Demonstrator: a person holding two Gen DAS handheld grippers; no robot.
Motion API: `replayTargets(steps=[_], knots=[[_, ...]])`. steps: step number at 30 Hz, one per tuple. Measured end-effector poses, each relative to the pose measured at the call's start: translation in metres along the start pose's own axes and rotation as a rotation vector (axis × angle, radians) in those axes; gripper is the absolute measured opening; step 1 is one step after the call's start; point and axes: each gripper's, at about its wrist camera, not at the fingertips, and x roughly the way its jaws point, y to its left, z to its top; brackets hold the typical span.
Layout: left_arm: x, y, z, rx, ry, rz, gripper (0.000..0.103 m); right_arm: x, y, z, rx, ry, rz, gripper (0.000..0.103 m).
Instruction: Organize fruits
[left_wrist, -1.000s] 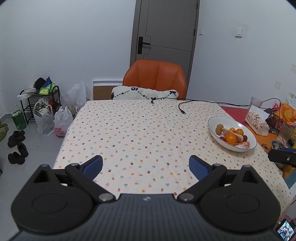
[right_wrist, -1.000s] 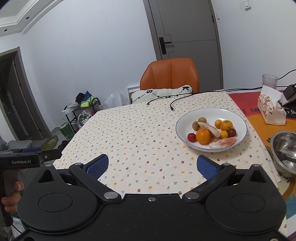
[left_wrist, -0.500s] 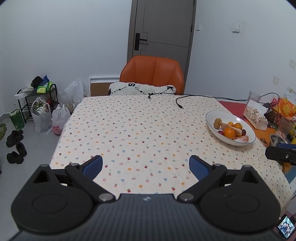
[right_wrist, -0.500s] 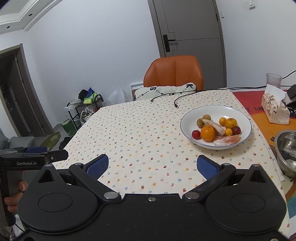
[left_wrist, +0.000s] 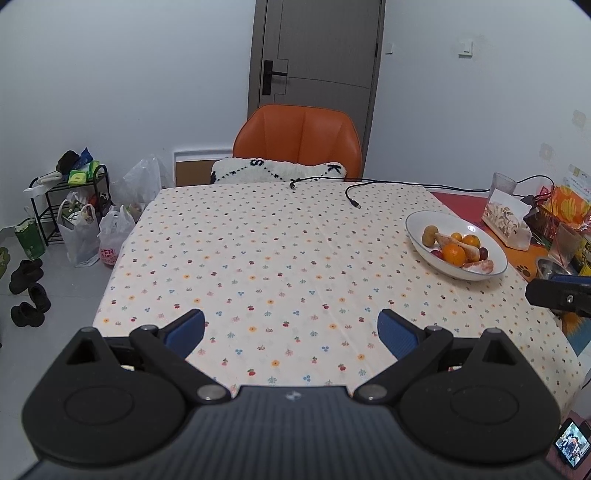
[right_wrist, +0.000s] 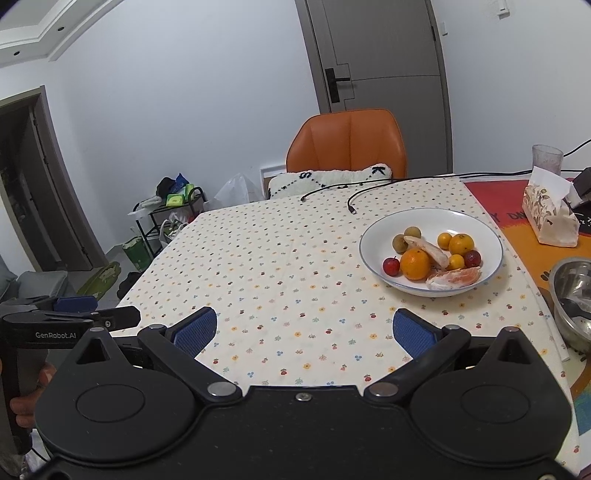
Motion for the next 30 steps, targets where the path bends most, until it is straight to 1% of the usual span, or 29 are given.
replayTargets(steps=[30], knots=[[0.0014, -0.0014, -0.0019, 0.004, 0.004, 0.0, 0.099, -0.0008, -0.0009, 0.0012, -0.003, -0.001, 0.001, 0.103]])
